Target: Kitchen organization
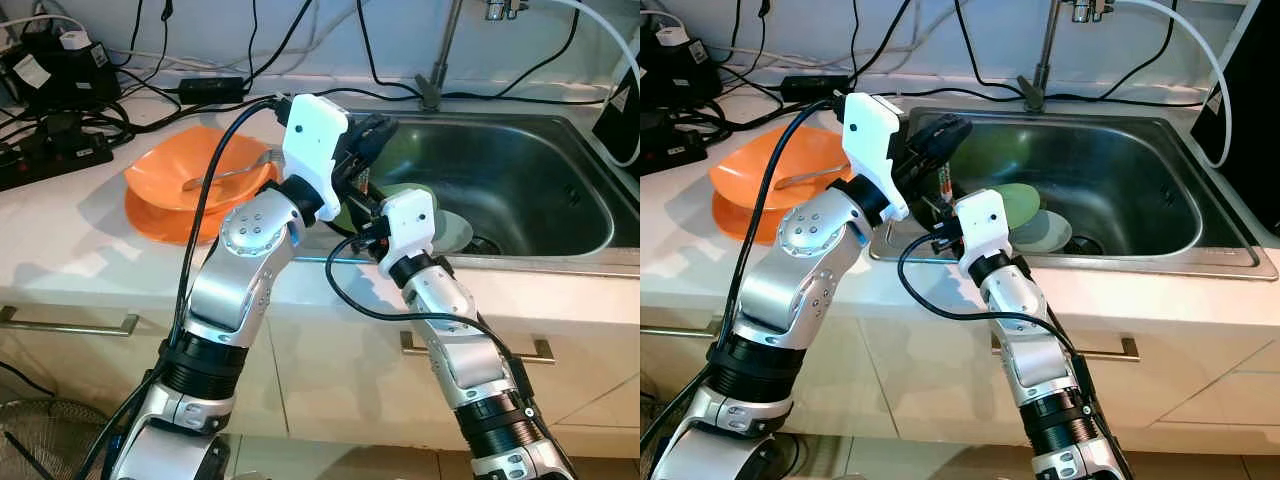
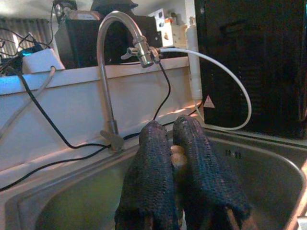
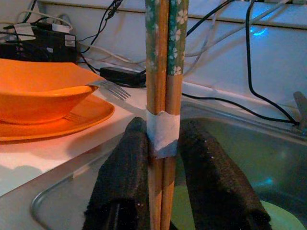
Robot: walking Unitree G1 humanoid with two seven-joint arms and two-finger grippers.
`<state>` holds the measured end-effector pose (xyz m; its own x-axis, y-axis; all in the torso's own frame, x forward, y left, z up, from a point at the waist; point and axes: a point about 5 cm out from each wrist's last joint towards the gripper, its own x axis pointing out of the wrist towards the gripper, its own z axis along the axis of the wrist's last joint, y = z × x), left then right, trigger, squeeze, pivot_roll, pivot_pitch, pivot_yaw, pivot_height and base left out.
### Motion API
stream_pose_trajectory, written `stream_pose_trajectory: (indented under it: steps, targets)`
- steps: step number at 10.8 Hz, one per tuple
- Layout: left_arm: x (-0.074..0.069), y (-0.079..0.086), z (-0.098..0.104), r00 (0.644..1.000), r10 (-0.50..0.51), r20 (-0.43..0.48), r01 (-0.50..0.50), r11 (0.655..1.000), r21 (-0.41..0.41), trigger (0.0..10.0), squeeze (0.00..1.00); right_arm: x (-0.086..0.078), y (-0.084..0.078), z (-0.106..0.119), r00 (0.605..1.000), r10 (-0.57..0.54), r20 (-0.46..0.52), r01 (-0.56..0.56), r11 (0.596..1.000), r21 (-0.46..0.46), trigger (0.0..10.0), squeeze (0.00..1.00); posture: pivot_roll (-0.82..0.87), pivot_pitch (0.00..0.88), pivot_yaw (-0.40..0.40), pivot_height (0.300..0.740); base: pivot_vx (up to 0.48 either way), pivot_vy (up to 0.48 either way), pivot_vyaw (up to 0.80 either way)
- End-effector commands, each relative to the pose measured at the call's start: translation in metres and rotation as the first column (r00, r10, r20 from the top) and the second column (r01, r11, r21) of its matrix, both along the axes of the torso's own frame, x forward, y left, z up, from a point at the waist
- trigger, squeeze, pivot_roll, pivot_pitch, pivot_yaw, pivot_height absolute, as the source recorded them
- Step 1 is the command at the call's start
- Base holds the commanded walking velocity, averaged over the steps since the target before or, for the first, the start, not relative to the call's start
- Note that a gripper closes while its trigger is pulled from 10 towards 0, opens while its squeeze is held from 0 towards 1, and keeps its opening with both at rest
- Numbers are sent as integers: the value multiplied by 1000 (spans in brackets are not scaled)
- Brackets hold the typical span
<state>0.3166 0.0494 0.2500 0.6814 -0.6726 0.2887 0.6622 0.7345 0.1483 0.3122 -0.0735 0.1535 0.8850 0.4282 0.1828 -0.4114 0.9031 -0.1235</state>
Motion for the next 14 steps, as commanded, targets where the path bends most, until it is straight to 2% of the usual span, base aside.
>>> stream_pose_trajectory:
  steps: [1,4,5,9,11,12,13,14]
  targets:
    - [-1,-1,9,1000,-11,24,12,1000,-6,10000,0,3,-2,4,1000,-13,14,13,1000,0,0,0,-64,0,35,740,0,0,0]
    - [-1,-1,10,1000,-14,27,14,1000,-8,10000,0,4,-3,4,1000,-25,16,25,1000,1,0,0,-62,0,34,740,0,0,0]
    - [0,-1,10,1000,-13,25,14,1000,-14,10000,1000,5,-3,5,1000,-26,17,26,1000,2,0,0,-62,0,35,740,0,0,0]
    - [0,1,11,1000,-14,16,14,999,-36,10000,1000,8,-8,3,998,-56,14,56,998,-11,0,0,-62,0,34,740,0,0,0]
    - [3,10,17,999,31,11,-30,996,-89,10000,1000,14,-15,2,995,-95,7,95,995,-25,0,0,-62,0,33,740,0,0,0]
    - [4,15,19,999,46,6,-45,992,-119,10000,133,17,-18,0,993,-116,2,116,993,-33,0,0,-60,0,33,740,0,0,0]
    - [3,21,21,999,54,-2,-54,986,-155,10000,0,21,-24,-1,987,-158,-9,157,986,-50,0,0,-60,0,31,740,0,0,0]
    - [3,26,21,998,58,-11,-59,984,-167,10000,0,23,-28,-3,980,-196,-19,194,979,-53,10000,0,-60,0,30,740,0,0,0]
